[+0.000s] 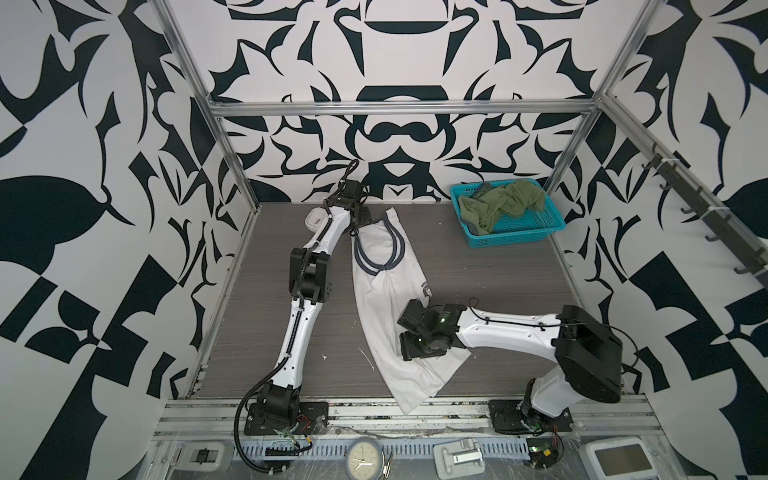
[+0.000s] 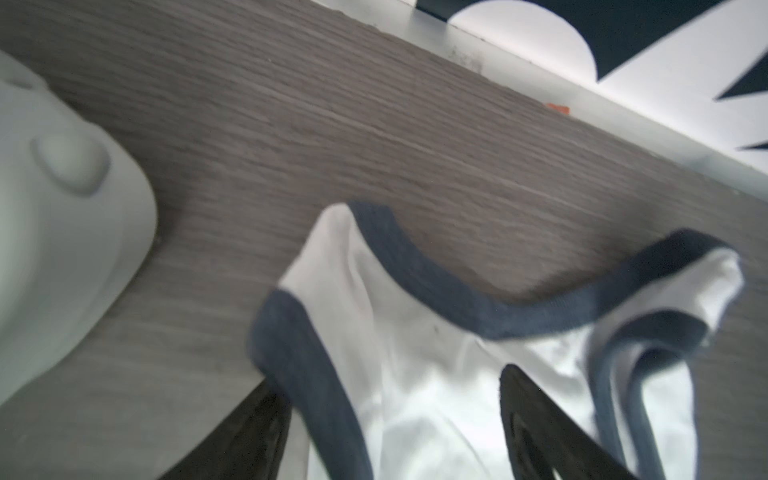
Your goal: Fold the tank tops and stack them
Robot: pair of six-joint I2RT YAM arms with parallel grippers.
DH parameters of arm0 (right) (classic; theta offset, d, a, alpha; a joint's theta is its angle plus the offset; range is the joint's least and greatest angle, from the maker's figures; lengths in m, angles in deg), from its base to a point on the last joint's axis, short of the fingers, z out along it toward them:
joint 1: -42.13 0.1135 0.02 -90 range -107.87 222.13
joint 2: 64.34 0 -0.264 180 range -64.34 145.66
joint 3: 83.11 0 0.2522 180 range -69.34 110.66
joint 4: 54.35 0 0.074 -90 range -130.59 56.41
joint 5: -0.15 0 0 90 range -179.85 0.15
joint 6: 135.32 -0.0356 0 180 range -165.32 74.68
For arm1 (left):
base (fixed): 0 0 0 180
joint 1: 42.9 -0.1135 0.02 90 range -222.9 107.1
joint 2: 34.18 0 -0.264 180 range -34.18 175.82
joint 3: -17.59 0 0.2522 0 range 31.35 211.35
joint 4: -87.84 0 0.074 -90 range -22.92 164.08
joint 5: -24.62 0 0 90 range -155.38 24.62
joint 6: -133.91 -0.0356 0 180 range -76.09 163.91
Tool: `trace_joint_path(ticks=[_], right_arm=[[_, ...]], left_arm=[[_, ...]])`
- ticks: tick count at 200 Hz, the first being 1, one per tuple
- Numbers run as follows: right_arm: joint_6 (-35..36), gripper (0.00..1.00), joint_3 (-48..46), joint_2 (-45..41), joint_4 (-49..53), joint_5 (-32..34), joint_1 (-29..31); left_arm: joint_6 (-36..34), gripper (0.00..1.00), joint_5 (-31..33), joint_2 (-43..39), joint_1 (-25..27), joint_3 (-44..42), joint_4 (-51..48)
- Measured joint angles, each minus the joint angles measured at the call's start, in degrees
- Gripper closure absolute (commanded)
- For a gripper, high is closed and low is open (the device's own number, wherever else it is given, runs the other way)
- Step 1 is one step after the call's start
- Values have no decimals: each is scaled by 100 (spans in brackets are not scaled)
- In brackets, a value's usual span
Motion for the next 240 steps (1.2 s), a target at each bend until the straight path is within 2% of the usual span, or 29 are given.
trace_joint_path(ticks=[16, 37, 60, 77, 102, 122, 153, 219, 240], right_arm=[[129, 32, -205, -407, 33, 17, -350], [391, 33, -435, -723, 131, 17, -839], [807, 34, -450, -629, 188, 0, -1250], [1016, 35, -446, -411, 201, -31, -1471], [1165, 36, -448, -87, 199, -68, -1596], [1174, 37, -551, -4, 118, -133, -1580], [1014, 38, -828, -131, -48, -173, -1432], [79, 38, -1169, -417, -564, -188, -527], [-90, 37, -1167, -409, -649, -229, -299]], left_arm=[[68, 19, 68, -756, 157, -973, -68], [293, 20, 61, -2269, 433, -2994, 74], [767, 24, -203, -3777, 758, -5106, 533], [1047, 25, -348, -4256, 964, -6028, 776], [1349, 28, -516, -4177, 1222, -6712, 1198], [1456, 29, -599, -3812, 1331, -6760, 1386], [1488, 29, -595, -3451, 1335, -6236, 1486], [1071, 26, -181, -2004, 1134, -4015, 1279], [938, 22, -151, -1836, 1110, -3696, 1137]])
